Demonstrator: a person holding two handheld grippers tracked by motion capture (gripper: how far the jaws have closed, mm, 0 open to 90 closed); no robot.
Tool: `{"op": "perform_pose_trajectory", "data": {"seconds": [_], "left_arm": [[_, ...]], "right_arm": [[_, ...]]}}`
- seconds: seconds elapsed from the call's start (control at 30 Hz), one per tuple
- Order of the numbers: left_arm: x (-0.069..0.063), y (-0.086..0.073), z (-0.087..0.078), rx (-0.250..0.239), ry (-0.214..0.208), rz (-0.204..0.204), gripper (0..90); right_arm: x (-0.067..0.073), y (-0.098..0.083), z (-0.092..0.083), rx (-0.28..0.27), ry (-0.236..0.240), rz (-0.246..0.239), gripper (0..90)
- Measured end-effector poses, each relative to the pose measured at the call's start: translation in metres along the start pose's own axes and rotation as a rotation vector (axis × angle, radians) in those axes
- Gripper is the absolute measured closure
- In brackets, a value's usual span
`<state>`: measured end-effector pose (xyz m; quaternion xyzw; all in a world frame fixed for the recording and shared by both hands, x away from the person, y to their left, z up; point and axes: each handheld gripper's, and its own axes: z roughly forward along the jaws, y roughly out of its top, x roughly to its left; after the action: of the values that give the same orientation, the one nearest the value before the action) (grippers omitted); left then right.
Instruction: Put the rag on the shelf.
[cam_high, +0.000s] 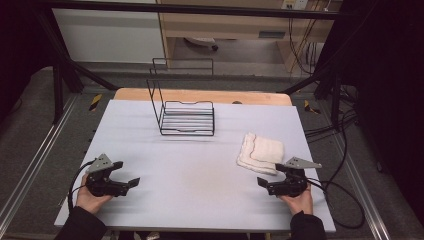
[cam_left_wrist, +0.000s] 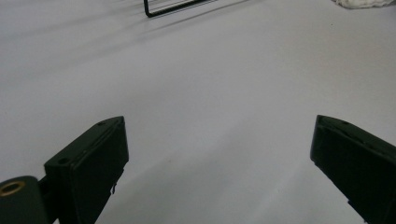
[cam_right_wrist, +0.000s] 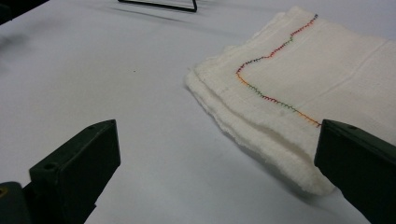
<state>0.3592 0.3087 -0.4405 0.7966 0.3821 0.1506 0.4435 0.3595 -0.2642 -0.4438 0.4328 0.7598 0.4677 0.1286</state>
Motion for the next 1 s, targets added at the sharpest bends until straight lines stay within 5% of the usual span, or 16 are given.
{"op": "perform_pose_trajectory", "data": {"seconds": [0.5,1.0], "left_arm": [[0.000,0.000,0.000,0.000,0.012,0.002,4.4],[0.000,0.000,0.000,0.001,0.014,0.001,5.0]], "right_arm": [[0.022,0.019,0.031,0.048,-0.054,-0.061,9.3],[0.027,0.037,0.072,0.104,-0.102,-0.113,39.8]]}}
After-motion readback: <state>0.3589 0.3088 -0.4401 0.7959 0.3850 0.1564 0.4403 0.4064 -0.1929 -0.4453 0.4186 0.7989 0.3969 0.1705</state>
